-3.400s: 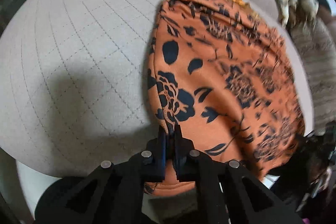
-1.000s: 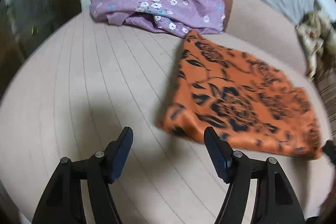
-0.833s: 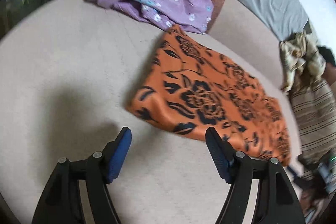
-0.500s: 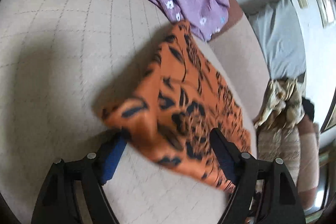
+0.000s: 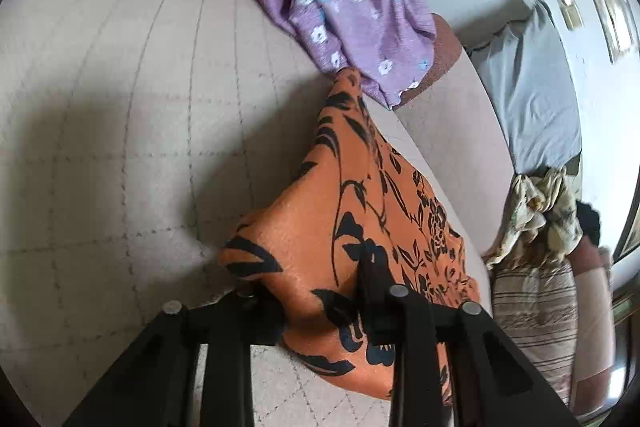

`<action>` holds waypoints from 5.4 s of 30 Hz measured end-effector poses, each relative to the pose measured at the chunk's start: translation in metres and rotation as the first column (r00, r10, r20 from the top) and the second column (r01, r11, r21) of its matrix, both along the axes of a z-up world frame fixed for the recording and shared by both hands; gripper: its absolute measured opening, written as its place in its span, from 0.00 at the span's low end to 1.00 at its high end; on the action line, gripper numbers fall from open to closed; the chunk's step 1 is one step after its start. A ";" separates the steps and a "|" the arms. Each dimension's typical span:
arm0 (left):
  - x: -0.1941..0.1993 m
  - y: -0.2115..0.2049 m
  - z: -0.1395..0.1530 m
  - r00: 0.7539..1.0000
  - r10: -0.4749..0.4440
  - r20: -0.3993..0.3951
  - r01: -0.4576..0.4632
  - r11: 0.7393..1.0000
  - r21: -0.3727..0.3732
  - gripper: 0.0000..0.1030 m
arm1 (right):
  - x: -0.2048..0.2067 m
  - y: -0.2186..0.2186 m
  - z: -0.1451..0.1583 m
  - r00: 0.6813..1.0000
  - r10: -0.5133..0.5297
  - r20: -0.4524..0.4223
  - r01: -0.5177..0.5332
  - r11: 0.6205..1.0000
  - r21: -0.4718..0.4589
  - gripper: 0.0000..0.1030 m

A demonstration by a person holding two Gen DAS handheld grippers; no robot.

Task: Fold small clothes

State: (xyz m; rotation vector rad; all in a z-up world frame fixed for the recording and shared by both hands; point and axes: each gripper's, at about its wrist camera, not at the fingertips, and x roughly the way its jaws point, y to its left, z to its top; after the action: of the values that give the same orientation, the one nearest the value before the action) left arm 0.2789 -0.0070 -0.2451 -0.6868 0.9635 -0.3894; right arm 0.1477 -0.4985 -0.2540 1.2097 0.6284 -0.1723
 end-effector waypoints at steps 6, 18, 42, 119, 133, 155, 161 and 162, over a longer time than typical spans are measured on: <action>-0.036 0.026 0.023 1.000 0.020 0.024 -0.020 1.000 0.007 0.19 | -0.027 0.026 0.045 0.997 0.018 0.078 -0.001 0.979 -0.203 0.17; -0.186 0.095 0.022 0.990 -0.063 -0.129 0.078 0.990 0.115 0.21 | -0.146 0.034 0.033 0.977 0.118 -0.178 -0.130 0.990 -0.056 0.27; -0.128 0.008 0.029 0.982 -0.176 -0.065 0.181 0.797 0.576 0.68 | -0.118 0.004 0.088 0.976 0.051 -0.214 -0.112 0.952 -0.284 0.32; -0.229 -0.107 0.093 0.912 -0.362 0.194 0.084 0.626 0.775 0.83 | -0.148 0.112 0.118 0.962 0.257 -0.095 -0.266 0.796 -0.544 0.35; -0.251 -0.111 0.162 0.893 -0.321 0.314 -0.026 0.662 0.749 0.89 | -0.175 0.121 0.155 0.974 0.220 0.050 -0.135 0.745 -0.653 0.62; -0.234 -0.093 0.148 0.916 -0.265 0.302 -0.070 0.634 0.770 0.89 | -0.165 0.132 0.149 0.971 0.238 0.000 -0.174 0.709 -0.683 0.62; -0.229 -0.086 0.144 0.922 -0.248 0.299 -0.079 0.635 0.769 0.89 | -0.163 0.135 0.148 0.970 0.243 -0.009 -0.182 0.700 -0.690 0.62; -0.228 -0.085 0.144 0.922 -0.245 0.299 -0.080 0.634 0.769 0.89 | -0.162 0.136 0.148 0.970 0.245 -0.010 -0.184 0.699 -0.691 0.62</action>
State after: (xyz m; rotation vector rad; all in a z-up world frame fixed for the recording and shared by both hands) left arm 0.0504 -0.0923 -0.1016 0.2395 0.6870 -0.1408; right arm -0.0148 -0.3629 -0.1064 0.4027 0.5524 -0.1380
